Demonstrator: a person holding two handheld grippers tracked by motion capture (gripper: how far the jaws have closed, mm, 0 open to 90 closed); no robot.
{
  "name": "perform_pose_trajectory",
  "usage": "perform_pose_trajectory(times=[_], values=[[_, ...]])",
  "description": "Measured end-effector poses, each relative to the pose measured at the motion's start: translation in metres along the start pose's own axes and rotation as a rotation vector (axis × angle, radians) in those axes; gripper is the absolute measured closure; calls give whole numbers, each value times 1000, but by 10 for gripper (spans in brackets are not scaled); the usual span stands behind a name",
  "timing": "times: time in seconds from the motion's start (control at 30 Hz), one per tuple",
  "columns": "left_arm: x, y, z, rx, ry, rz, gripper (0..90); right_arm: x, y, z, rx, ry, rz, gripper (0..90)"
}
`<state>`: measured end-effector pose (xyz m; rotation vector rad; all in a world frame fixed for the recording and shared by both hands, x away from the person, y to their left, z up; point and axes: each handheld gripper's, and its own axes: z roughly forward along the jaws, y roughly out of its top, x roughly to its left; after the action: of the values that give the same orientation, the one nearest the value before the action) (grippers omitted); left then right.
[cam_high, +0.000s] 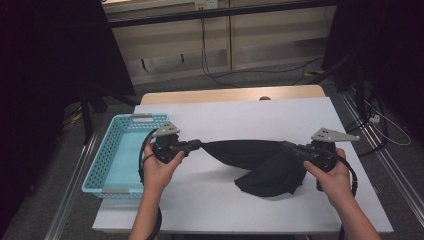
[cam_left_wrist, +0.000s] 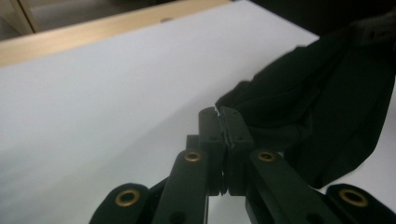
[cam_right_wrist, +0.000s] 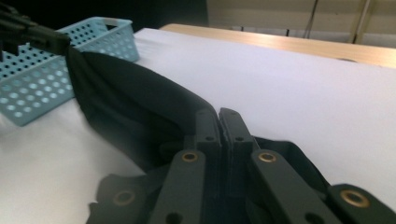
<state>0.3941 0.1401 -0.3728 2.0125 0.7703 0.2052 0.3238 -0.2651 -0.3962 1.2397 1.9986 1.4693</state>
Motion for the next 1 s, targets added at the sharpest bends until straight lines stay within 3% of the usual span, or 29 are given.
perform_pose_trajectory(times=[0.2,0.3,0.33,0.53,0.6,0.77,0.87,1.0], values=[[-7,-6,24,73,-2,27,887,-17,-17,4,83,-53,31,852],[-8,-7,26,80,8,28,886,-15,-19,3,79,-115,-9,782],[-7,-7,26,86,8,30,885,-11,-18,2,68,-113,-27,765],[-3,-10,25,80,8,-4,883,7,-13,7,60,-84,-98,653],[-2,-10,24,84,9,-1,882,14,-11,11,60,-75,-139,633],[1,-15,23,93,15,-16,880,31,-4,19,57,-26,-179,606],[0,-17,22,91,9,-26,879,40,-4,28,103,42,-208,622],[-4,-17,22,98,10,-17,878,43,-12,46,173,83,-212,605]])
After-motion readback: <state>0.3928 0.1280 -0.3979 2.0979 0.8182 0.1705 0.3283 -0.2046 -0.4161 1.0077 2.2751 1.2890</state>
